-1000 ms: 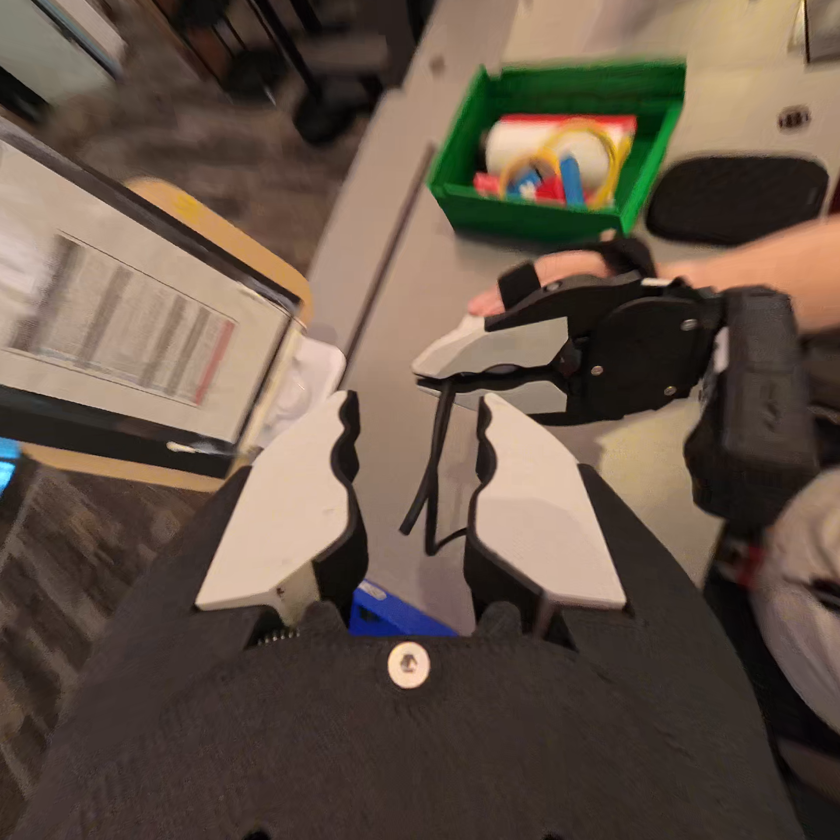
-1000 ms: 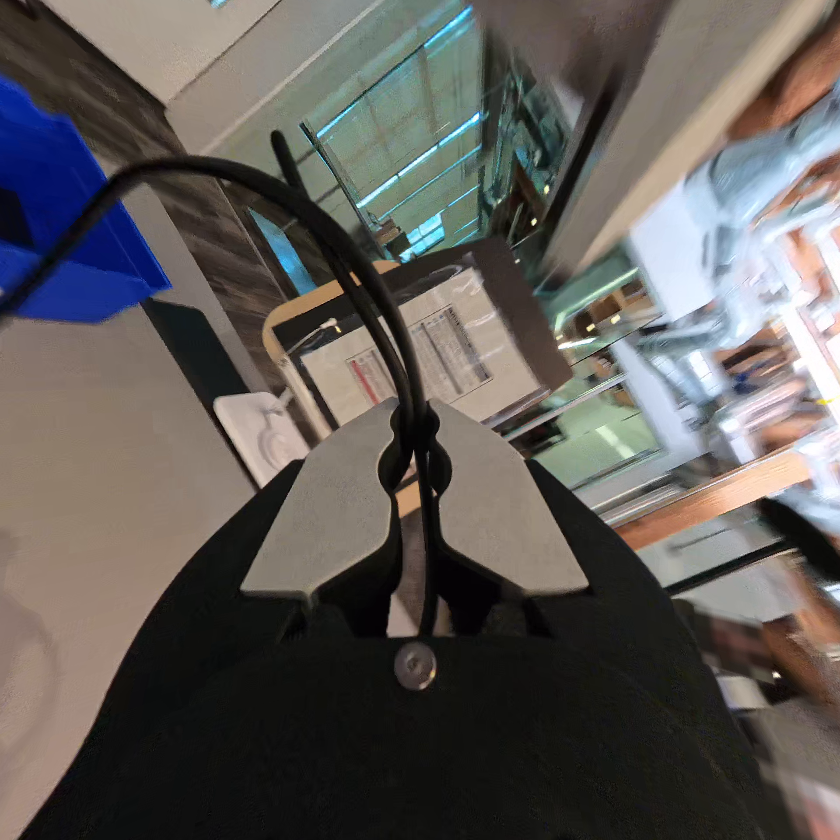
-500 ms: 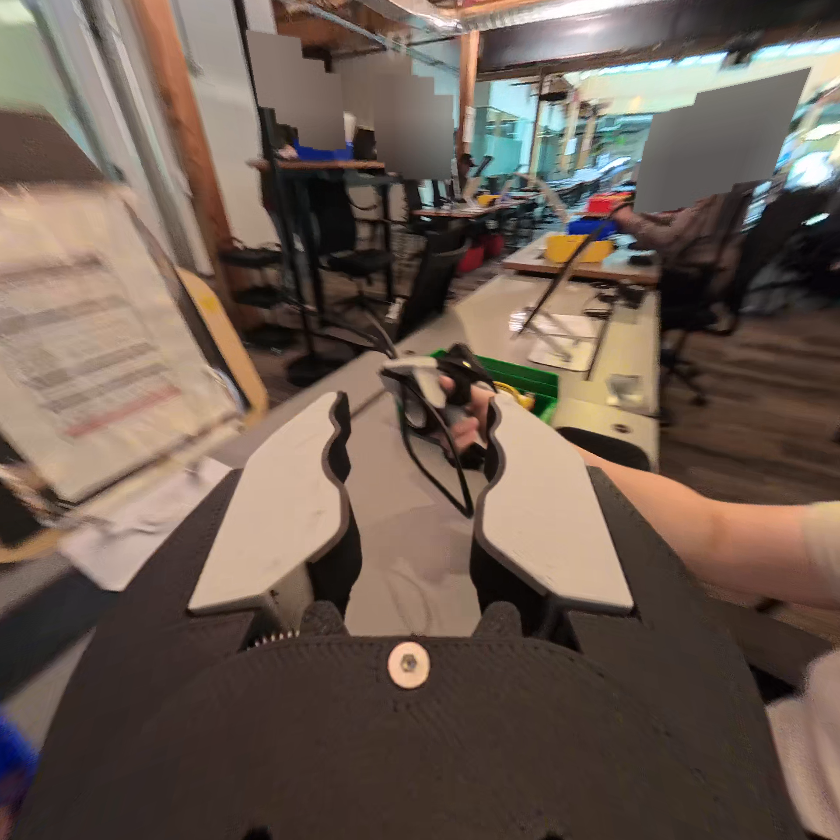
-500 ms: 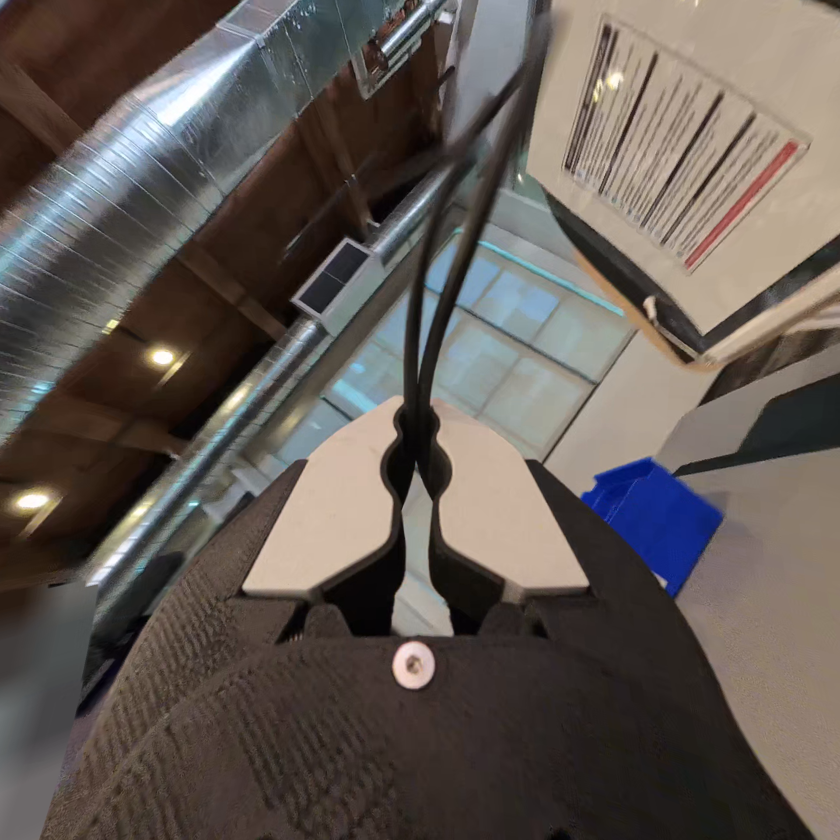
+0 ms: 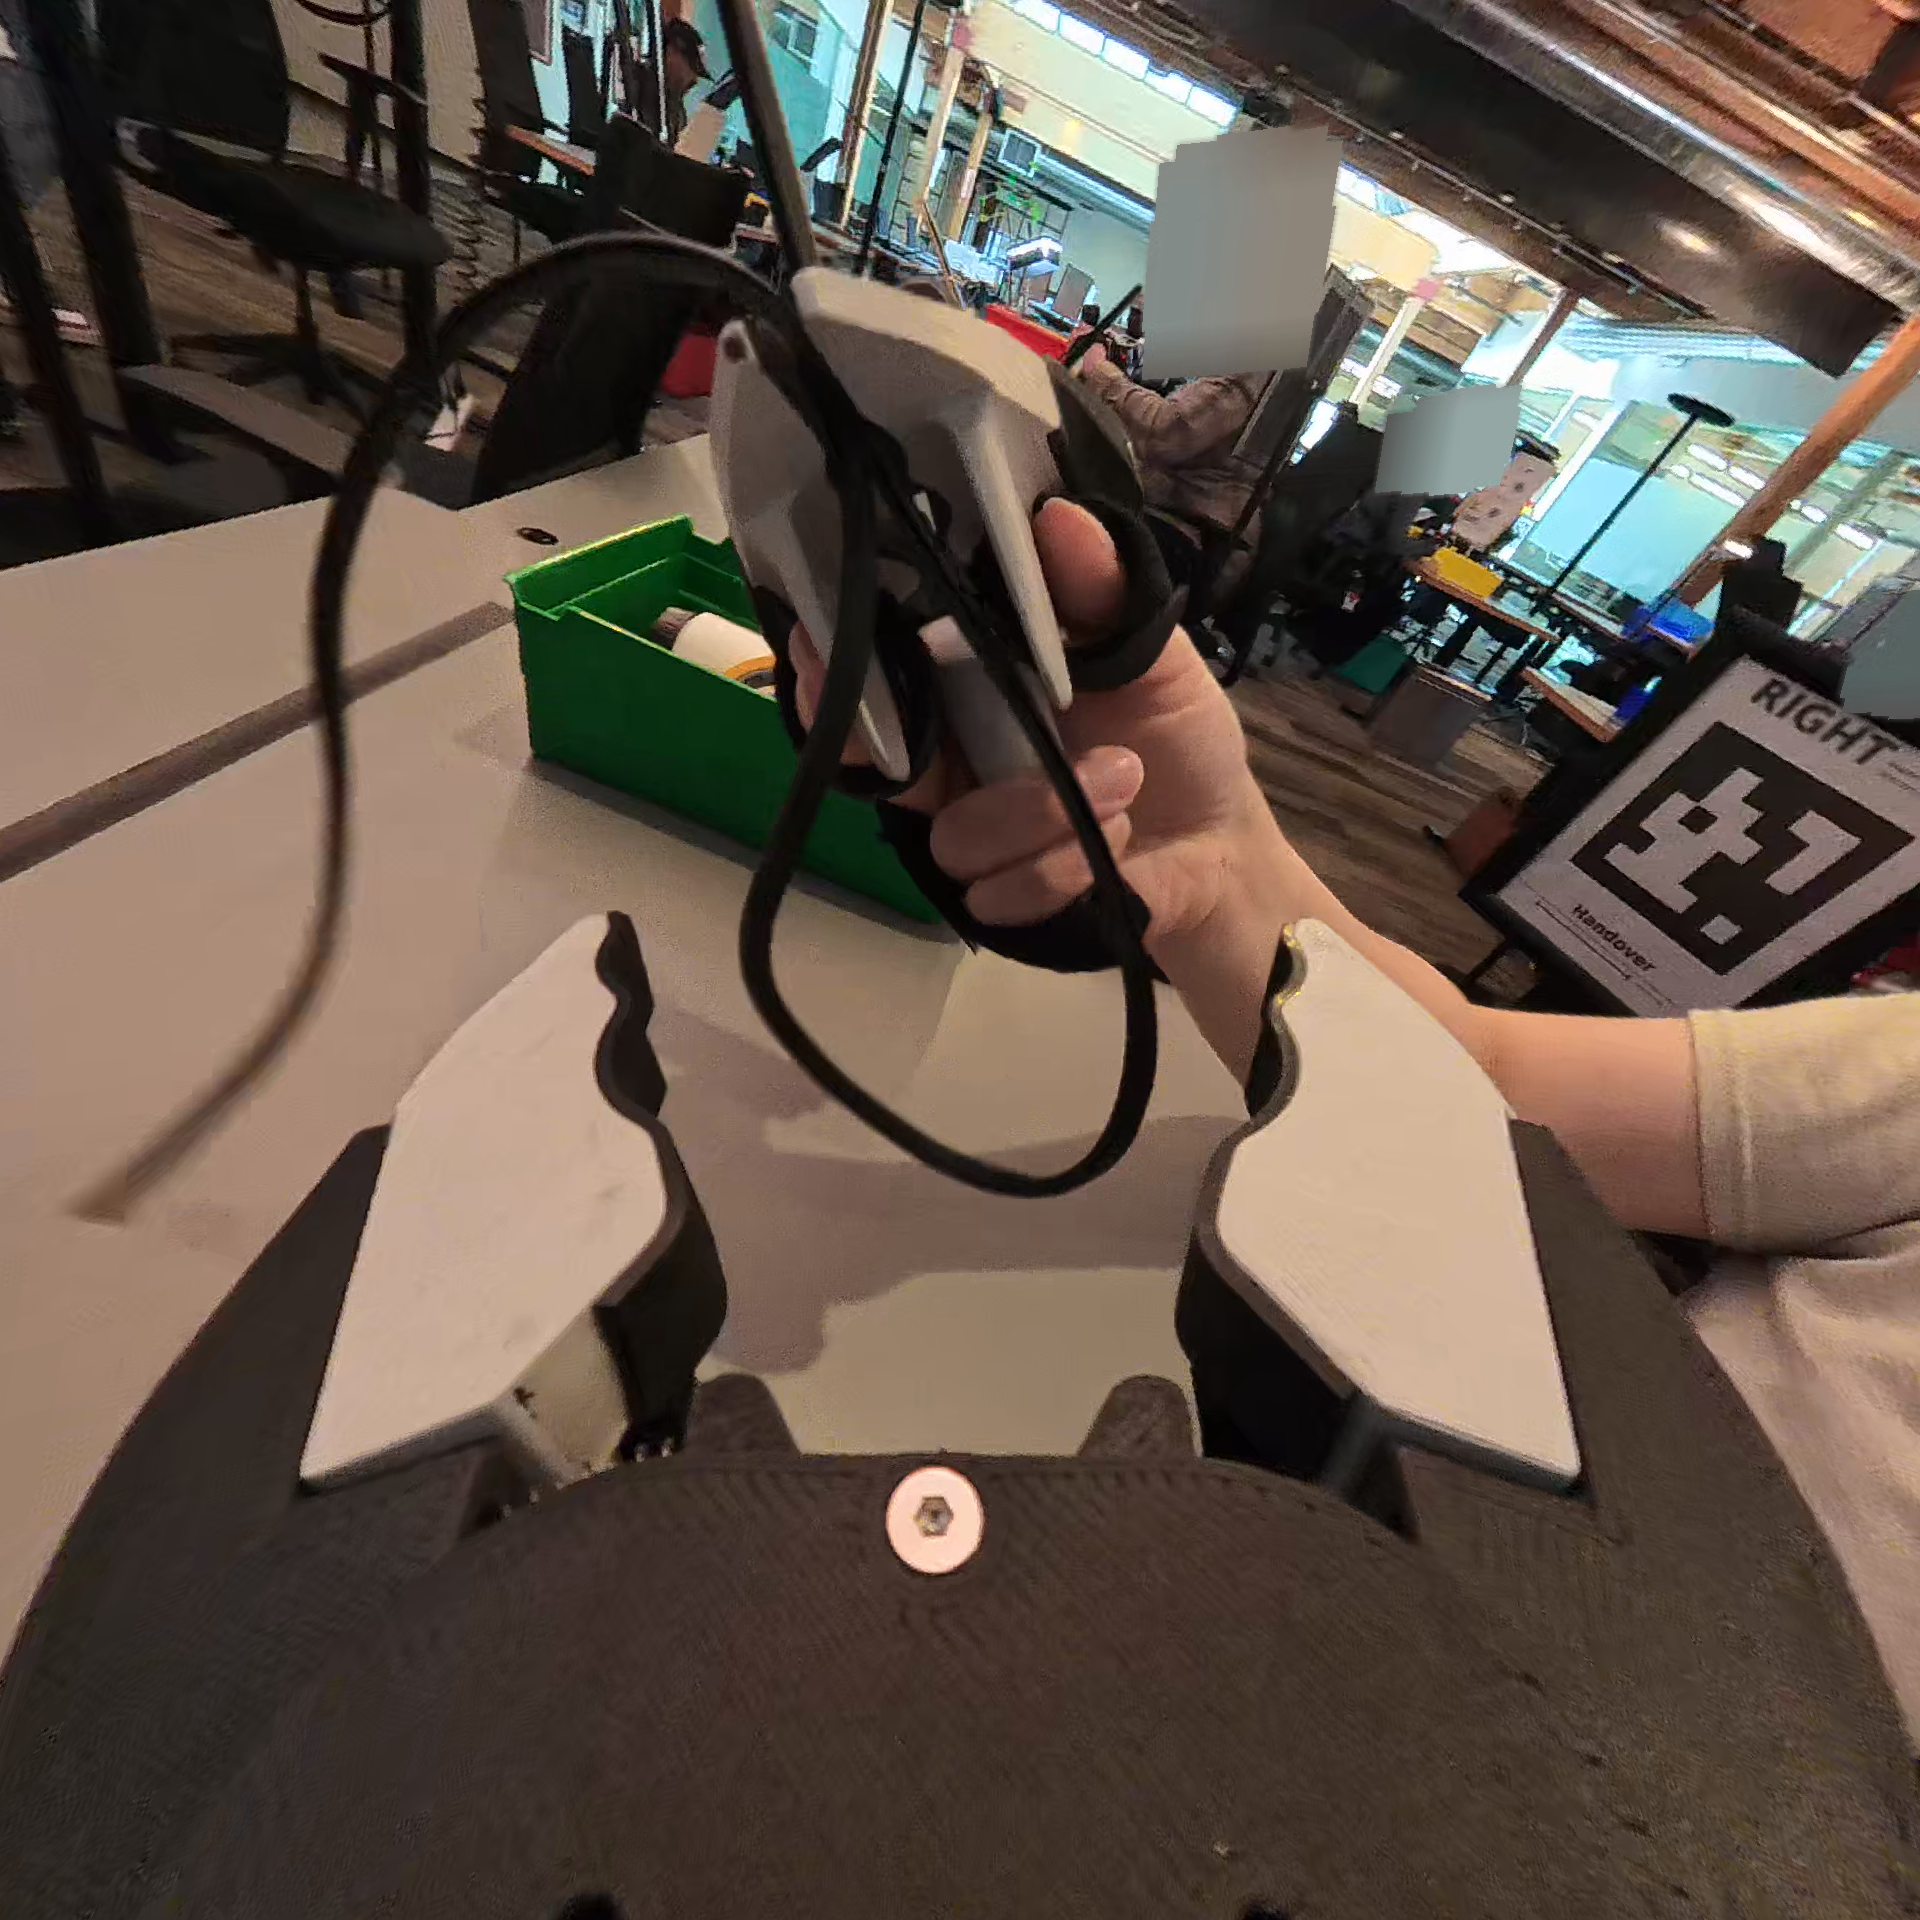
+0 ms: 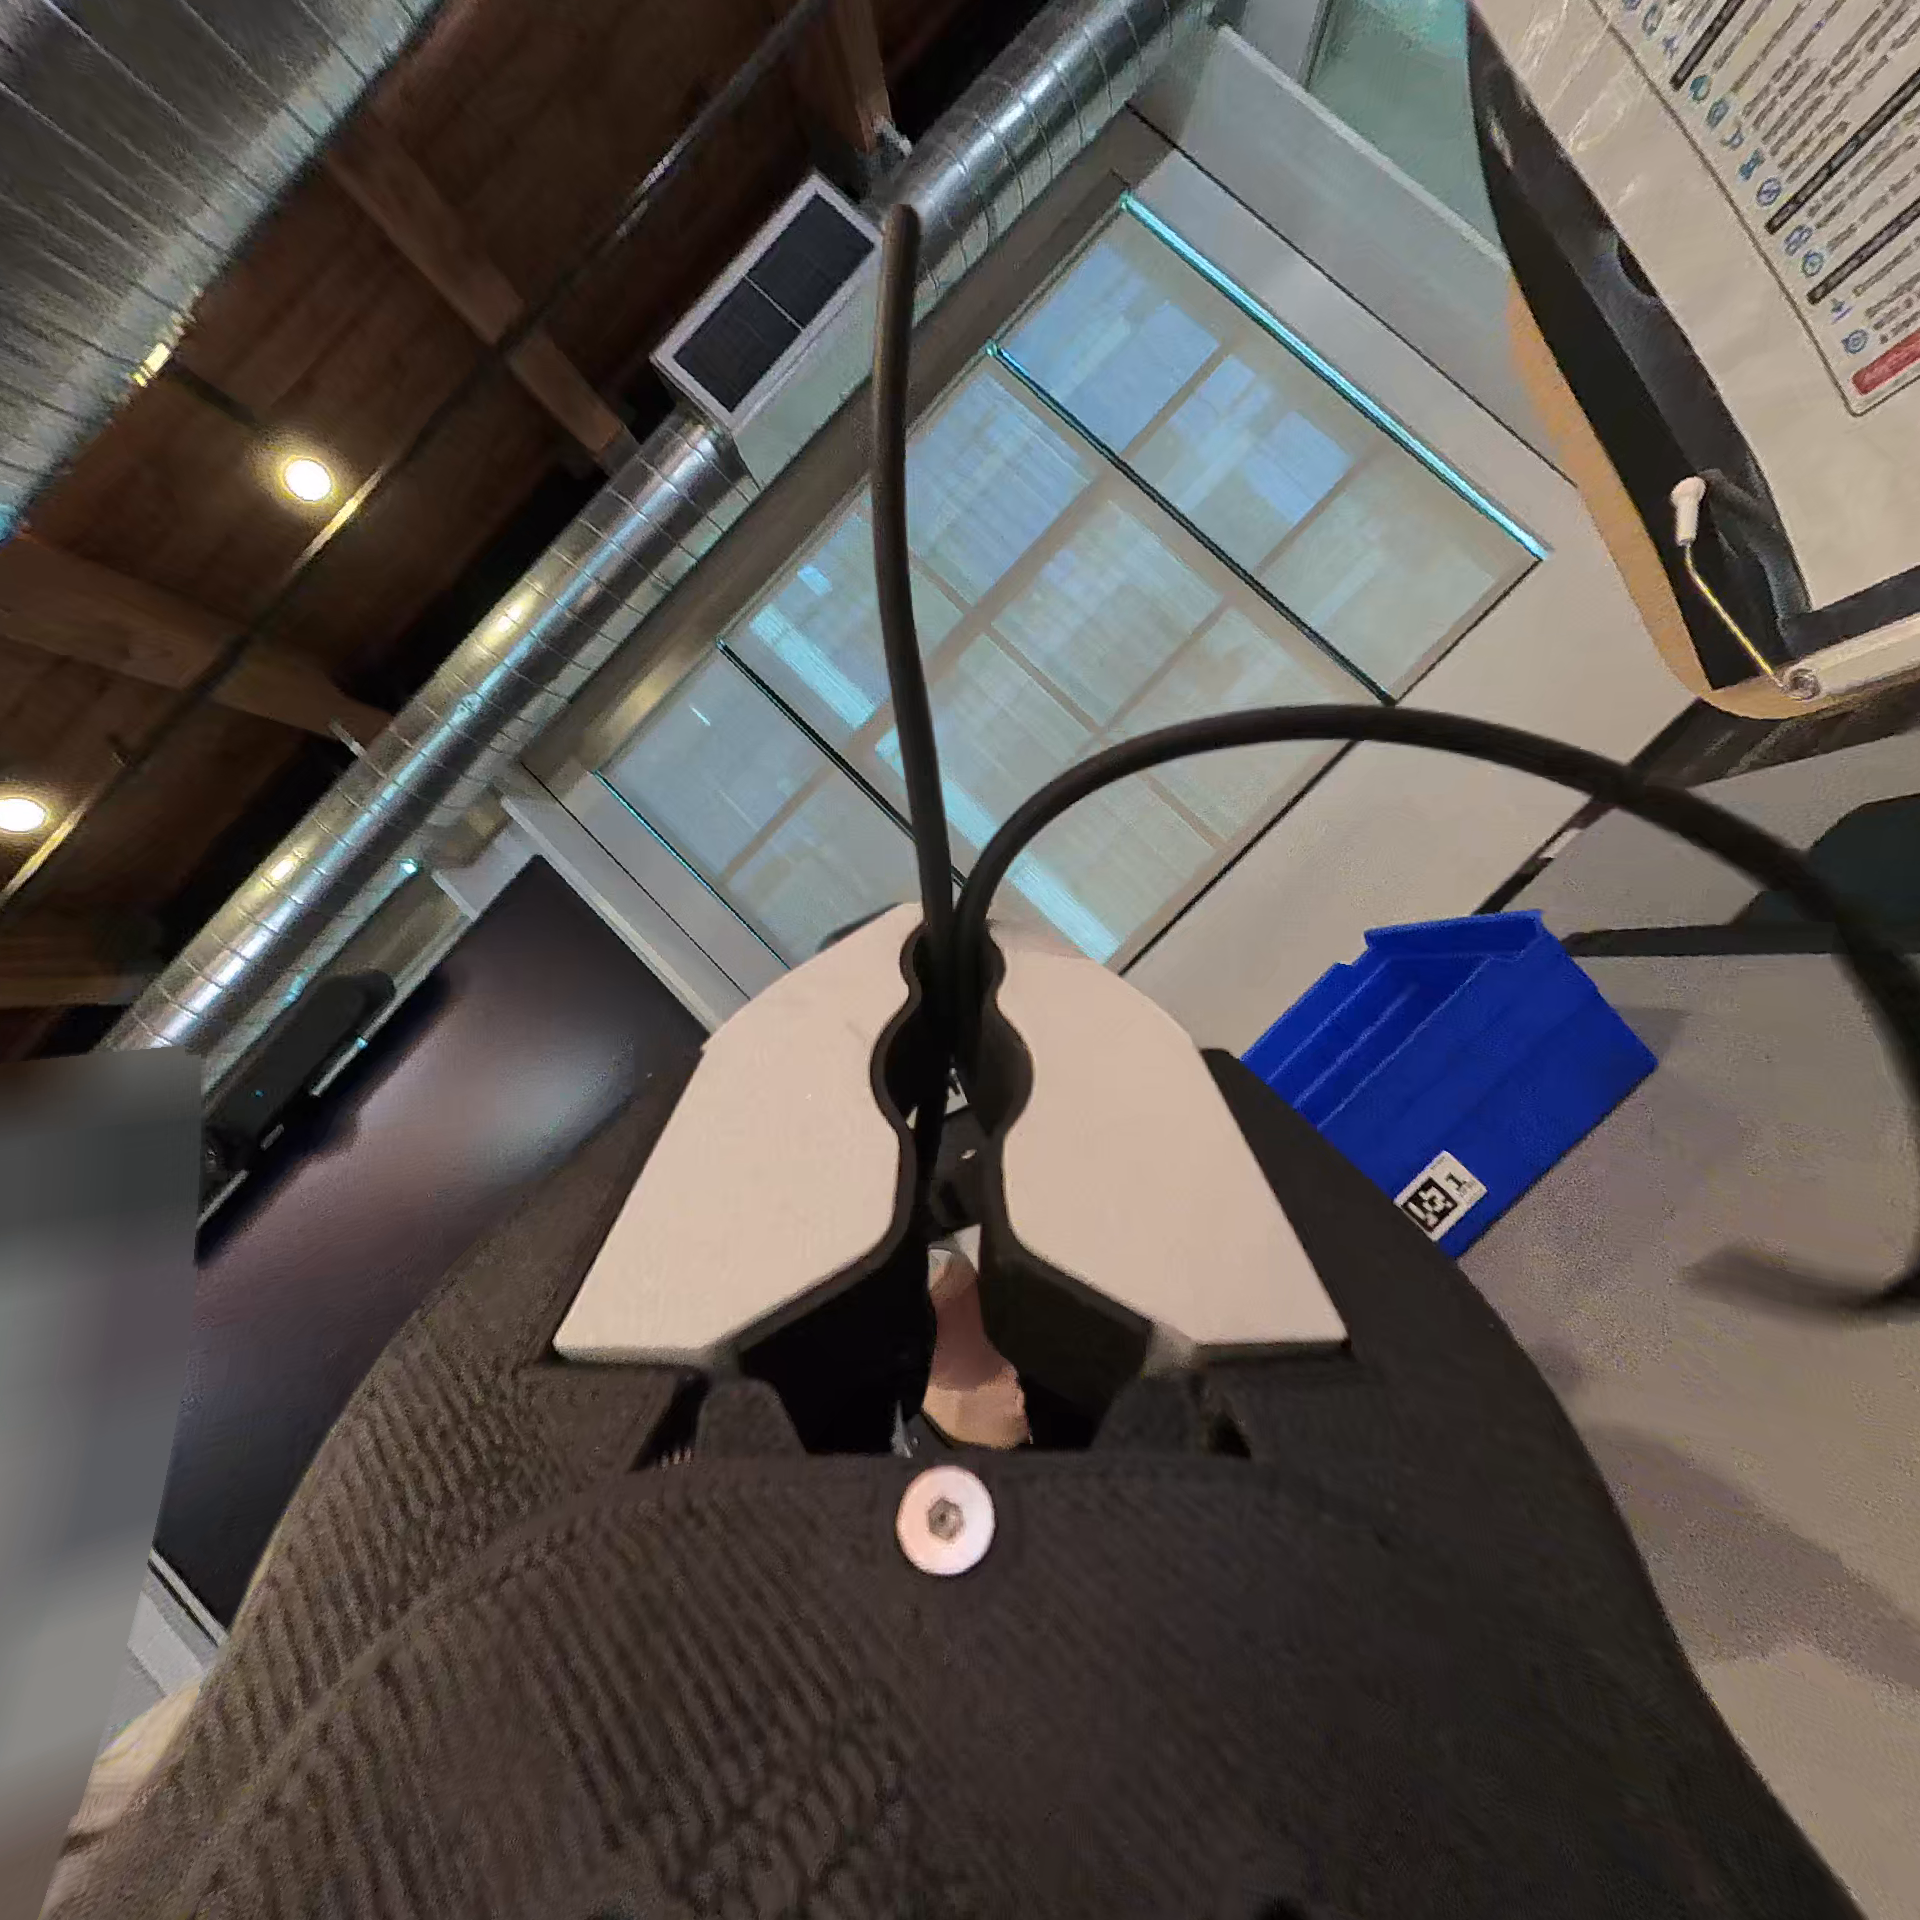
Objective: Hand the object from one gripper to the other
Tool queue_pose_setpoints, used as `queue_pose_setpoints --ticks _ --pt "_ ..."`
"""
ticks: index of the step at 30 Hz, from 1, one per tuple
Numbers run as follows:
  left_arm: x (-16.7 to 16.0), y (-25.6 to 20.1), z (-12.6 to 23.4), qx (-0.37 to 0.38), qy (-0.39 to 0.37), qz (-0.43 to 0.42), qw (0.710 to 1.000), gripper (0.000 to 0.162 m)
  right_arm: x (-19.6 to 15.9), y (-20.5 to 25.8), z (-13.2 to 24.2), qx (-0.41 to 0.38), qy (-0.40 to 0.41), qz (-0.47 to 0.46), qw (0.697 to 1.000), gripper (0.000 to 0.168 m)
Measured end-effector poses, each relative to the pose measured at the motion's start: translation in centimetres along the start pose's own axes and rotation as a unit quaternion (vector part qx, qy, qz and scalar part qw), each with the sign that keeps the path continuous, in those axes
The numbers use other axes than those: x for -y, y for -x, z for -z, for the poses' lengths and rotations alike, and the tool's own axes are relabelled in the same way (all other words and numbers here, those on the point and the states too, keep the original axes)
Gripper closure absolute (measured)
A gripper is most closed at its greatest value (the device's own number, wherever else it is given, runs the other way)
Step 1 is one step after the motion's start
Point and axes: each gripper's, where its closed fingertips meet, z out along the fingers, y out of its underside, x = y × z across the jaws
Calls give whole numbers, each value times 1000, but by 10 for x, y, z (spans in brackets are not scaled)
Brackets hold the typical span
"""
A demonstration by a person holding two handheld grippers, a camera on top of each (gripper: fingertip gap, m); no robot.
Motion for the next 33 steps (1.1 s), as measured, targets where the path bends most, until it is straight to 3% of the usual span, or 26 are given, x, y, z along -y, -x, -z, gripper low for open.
queue_pose_setpoints --ticks 4,12,16,23,25,29,33 --pt "-1 6 -20 -2 34 -34 999 55 -1 0 -1 -13 8 13 1000 162" --pt "-9 12 -46 -8 76 -82 994 92 -2 -3 3 -39 31 40 998 162" --pt "-10 4 -42 -36 76 -86 993 151 -3 0 6 -25 41 18 999 161" --pt "1 -9 -19 -43 71 -106 991 155 -5 -3 14 -35 69 32 997 158" --pt "15 -18 -7 -44 73 -117 989 156 -15 0 19 -24 108 41 993 148" --pt "42 -29 21 3 145 -178 973 158 -41 20 38 33 187 35 981 144" --pt "96 -47 49 30 151 -181 971 158 -71 38 65 77 251 76 962 142"
